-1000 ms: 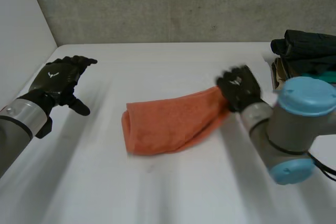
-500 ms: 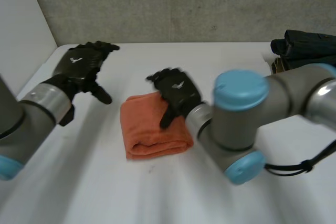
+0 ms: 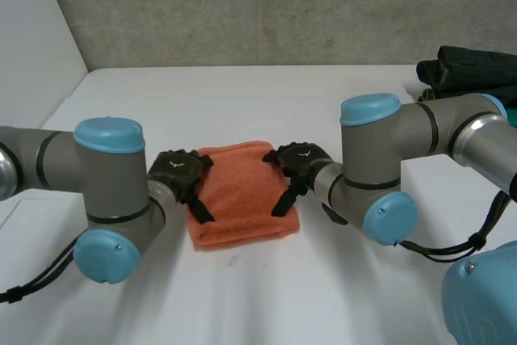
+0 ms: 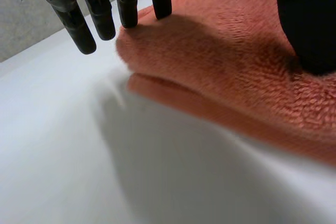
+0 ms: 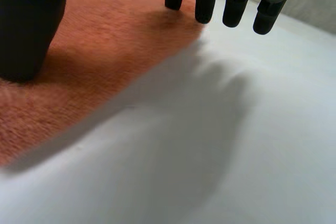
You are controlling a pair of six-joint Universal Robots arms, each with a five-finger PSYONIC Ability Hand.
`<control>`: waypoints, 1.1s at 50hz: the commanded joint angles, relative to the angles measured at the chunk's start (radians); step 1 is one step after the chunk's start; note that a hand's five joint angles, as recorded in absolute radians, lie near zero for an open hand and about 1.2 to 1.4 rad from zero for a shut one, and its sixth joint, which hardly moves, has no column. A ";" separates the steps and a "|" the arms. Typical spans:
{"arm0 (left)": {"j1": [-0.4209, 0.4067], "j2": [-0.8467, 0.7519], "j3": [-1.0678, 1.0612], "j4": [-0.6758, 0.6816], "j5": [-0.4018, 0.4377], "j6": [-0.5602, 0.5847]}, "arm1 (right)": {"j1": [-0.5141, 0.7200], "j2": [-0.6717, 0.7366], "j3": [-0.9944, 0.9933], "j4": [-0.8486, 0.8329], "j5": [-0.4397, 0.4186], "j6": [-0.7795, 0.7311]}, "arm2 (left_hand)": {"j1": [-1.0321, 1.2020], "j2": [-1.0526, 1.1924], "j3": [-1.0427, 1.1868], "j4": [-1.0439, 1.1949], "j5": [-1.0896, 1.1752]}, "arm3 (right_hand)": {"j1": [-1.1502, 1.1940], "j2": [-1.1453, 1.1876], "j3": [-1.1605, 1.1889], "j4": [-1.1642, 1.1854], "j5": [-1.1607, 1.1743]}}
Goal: Fold the laundry.
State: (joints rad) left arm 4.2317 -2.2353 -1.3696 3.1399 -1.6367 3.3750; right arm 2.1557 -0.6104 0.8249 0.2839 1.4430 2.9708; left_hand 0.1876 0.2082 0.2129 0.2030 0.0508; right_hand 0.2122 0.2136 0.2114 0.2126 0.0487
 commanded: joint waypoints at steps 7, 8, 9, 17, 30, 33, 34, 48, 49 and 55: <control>0.074 0.308 -0.031 -0.032 0.247 -0.029 | 0.128 -0.342 0.374 -0.386 0.197 -0.389 | -0.013 -0.034 -0.038 -0.028 -0.051 | -0.038 -0.039 -0.037 -0.038 -0.049; 0.088 0.345 -0.023 -0.032 0.289 -0.045 | 0.139 -0.362 0.410 -0.416 0.203 -0.404 | -0.013 -0.034 -0.038 -0.028 -0.051 | -0.038 -0.039 -0.037 -0.038 -0.049; 0.096 0.362 -0.020 -0.035 0.314 -0.051 | 0.153 -0.379 0.445 -0.449 0.209 -0.420 | -0.013 -0.034 -0.038 -0.028 -0.051 | -0.038 -0.039 -0.037 -0.038 -0.049; 0.143 0.451 0.066 -0.245 0.628 -0.117 | 0.259 -0.442 0.700 -0.651 0.191 -0.408 | -0.013 -0.034 -0.038 -0.028 -0.051 | -0.038 -0.039 -0.037 -0.038 -0.049; 0.125 0.479 0.015 -0.345 0.888 -0.102 | 0.277 -0.249 0.694 -0.733 0.195 -0.269 | -0.013 -0.034 -0.038 -0.028 -0.051 | 0.027 0.025 0.028 0.026 0.016; 0.111 0.488 -0.012 -0.327 0.873 -0.095 | 0.267 -0.226 0.677 -0.793 0.191 -0.279 | -0.013 -0.034 -0.038 -0.028 -0.051 | 0.120 0.119 0.121 0.120 0.109; 0.108 0.490 -0.019 -0.320 0.868 -0.095 | 0.263 -0.221 0.672 -0.805 0.191 -0.285 | -0.013 -0.034 -0.038 -0.028 -0.051 | 0.138 0.137 0.139 0.138 0.127; 0.096 0.500 -0.095 -0.162 0.798 -0.141 | 0.233 -0.143 0.585 -0.867 0.171 -0.328 | -0.013 -0.034 -0.038 -0.028 -0.051 | 0.323 0.322 0.324 0.323 0.312; 0.096 0.500 -0.095 -0.159 0.796 -0.146 | 0.231 -0.135 0.574 -0.871 0.166 -0.328 | -0.013 -0.034 -0.038 -0.028 -0.051 | 0.347 0.345 0.348 0.346 0.336; 0.100 0.503 -0.094 -0.139 0.795 -0.170 | 0.217 -0.108 0.536 -0.870 0.145 -0.328 | -0.013 -0.034 -0.038 -0.028 -0.051 | 0.528 0.527 0.529 0.528 0.517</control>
State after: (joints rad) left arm 4.3272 -1.7347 -1.4655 2.9852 -0.8425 3.2291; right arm 2.3843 -0.7413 1.3953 -0.5876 1.6073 2.6421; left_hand 0.1876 0.2082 0.2129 0.2031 0.0504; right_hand 0.5261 0.5193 0.5218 0.5247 0.3285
